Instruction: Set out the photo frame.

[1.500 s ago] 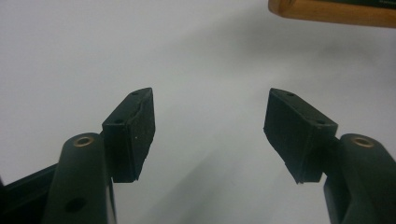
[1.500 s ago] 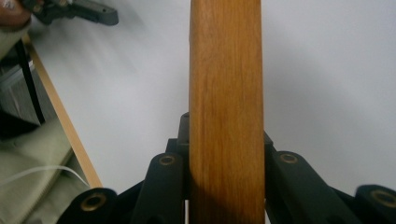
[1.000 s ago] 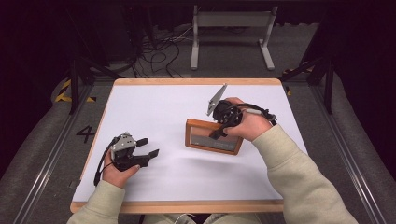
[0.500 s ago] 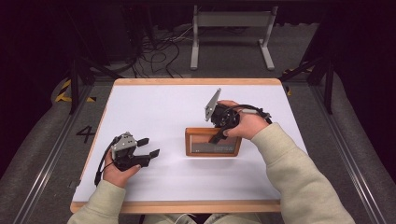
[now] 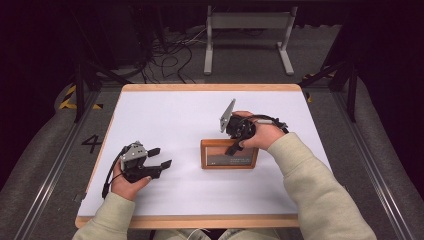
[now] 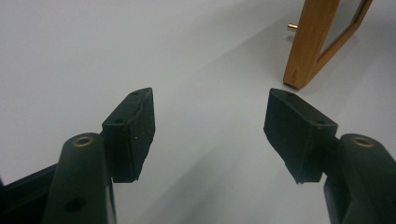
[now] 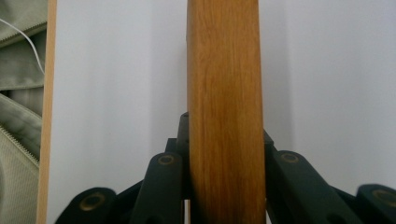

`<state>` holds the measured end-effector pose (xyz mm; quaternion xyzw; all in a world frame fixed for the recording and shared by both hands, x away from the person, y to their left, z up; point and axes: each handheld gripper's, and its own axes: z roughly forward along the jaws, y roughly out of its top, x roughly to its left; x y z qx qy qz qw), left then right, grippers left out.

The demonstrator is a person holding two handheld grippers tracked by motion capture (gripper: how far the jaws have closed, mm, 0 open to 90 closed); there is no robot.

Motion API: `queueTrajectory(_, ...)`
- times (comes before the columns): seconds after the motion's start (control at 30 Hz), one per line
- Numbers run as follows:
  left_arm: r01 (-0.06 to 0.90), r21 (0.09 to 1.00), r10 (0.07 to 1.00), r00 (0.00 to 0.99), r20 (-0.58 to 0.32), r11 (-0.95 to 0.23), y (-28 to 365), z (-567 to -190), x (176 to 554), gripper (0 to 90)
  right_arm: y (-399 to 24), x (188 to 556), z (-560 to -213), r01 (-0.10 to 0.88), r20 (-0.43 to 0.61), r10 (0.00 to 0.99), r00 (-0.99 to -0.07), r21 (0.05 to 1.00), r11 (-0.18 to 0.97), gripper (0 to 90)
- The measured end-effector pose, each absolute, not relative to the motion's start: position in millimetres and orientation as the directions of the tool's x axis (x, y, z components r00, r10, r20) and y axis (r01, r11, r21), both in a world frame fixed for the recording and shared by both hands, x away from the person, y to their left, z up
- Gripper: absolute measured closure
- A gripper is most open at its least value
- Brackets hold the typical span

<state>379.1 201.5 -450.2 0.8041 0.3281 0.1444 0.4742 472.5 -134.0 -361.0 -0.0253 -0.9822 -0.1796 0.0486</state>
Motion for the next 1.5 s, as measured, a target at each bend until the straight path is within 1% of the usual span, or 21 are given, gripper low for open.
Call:
queueTrajectory(0.17, 0.392, 0.857, 0.662, 0.745, -0.083, -0.334, 201.1, -450.1, 378.7, 34.3, -134.1, 473.0, -360.9, 0.067, 0.096, 0.035, -0.995, 0.351, 0.934, 72.5)
queueTrajectory(0.2, 0.389, 0.858, 0.663, 0.745, -0.078, -0.336, 201.2, -450.0, 379.0, 34.2, -134.8, 473.8, -360.9, 0.079, 0.081, 0.053, -0.995, 0.355, 0.931, 69.6)
queueTrajectory(0.27, 0.390, 0.858, 0.661, 0.746, -0.081, -0.335, 201.1, -450.0, 378.8, 34.2, -135.1, 474.5, -361.2, 0.087, 0.078, 0.063, -0.995, 0.359, 0.929, 68.5)
queueTrajectory(0.43, 0.388, 0.860, 0.662, 0.745, -0.080, -0.332, 201.7, -449.9, 379.0, 34.1, -137.5, 478.3, -363.0, 0.107, 0.044, 0.098, -0.994, 0.371, 0.922, 60.9)
queueTrajectory(0.5, 0.386, 0.861, 0.660, 0.747, -0.080, -0.332, 201.7, -449.8, 378.9, 34.0, -138.8, 479.4, -362.9, 0.123, 0.025, 0.122, -0.992, 0.376, 0.918, 56.0)
queueTrajectory(0.57, 0.385, 0.861, 0.660, 0.747, -0.080, -0.332, 201.7, -449.7, 379.0, 33.8, -140.1, 480.7, -363.9, 0.129, 0.000, 0.139, -0.990, 0.383, 0.915, 46.0)
queueTrajectory(0.63, 0.385, 0.862, 0.658, 0.749, -0.082, -0.331, 201.6, -449.5, 378.7, 33.8, -141.4, 481.7, -364.9, 0.145, -0.003, 0.159, -0.987, 0.393, 0.908, 38.7)
queueTrajectory(0.7, 0.384, 0.862, 0.658, 0.748, -0.081, -0.330, 201.7, -449.3, 378.7, 33.8, -142.5, 481.6, -364.7, 0.158, -0.017, 0.180, -0.984, 0.403, 0.901, 33.7)
queueTrajectory(0.87, 0.377, 0.864, 0.660, 0.748, -0.072, -0.333, 202.0, -448.8, 378.5, 33.7, -144.6, 480.5, -361.0, 0.166, -0.031, 0.199, -0.979, 0.438, 0.884, 25.1)
queueTrajectory(0.93, 0.377, 0.865, 0.660, 0.748, -0.074, -0.330, 201.8, -448.3, 377.6, 33.5, -147.0, 479.6, -359.5, 0.205, -0.006, 0.232, -0.973, 0.447, 0.871, 20.7)
queueTrajectory(0.97, 0.376, 0.866, 0.660, 0.748, -0.074, -0.329, 201.8, -448.2, 377.3, 33.5, -148.7, 478.8, -358.4, 0.239, 0.009, 0.263, -0.965, 0.447, 0.862, 19.7)
queueTrajectory(1.03, 0.376, 0.865, 0.661, 0.747, -0.071, -0.332, 202.0, -447.8, 376.3, 33.3, -151.8, 476.5, -354.9, 0.230, -0.023, 0.271, -0.962, 0.465, 0.855, 17.5)
queueTrajectory(1.17, 0.375, 0.867, 0.665, 0.743, -0.070, -0.328, 202.6, -446.0, 373.3, 32.9, -164.0, 464.6, -345.5, 0.258, -0.068, 0.350, -0.934, 0.550, 0.794, 15.4)
queueTrajectory(1.27, 0.369, 0.867, 0.666, 0.743, -0.058, -0.336, 202.3, -444.9, 371.9, 32.4, -178.6, 454.9, -337.9, 0.286, -0.083, 0.410, -0.908, 0.592, 0.753, 14.3)
queueTrajectory(1.3, 0.373, 0.865, 0.666, 0.744, -0.063, -0.336, 202.1, -444.7, 371.1, 32.4, -178.6, 454.9, -337.9, 0.286, -0.083, 0.410, -0.908, 0.592, 0.753, 14.3)
queueTrajectory(1.37, 0.359, 0.869, 0.666, 0.745, -0.048, -0.340, 202.1, -443.0, 370.1, 32.3, -187.5, 450.0, -333.9, 0.302, -0.091, 0.443, -0.892, 0.609, 0.734, 14.3)
queueTrajectory(1.4, 0.365, 0.869, 0.664, 0.745, -0.058, -0.334, 201.4, -441.8, 368.8, 32.1, -191.7, 447.8, -332.1, 0.307, -0.094, 0.455, -0.886, 0.617, 0.725, 14.1)
queueTrajectory(1.5, 0.357, 0.870, 0.660, 0.750, -0.049, -0.341, 199.7, -440.1, 367.9, 31.4, -204.8, 440.3, -326.4, 0.327, -0.090, 0.489, -0.868, 0.638, 0.697, 13.7)
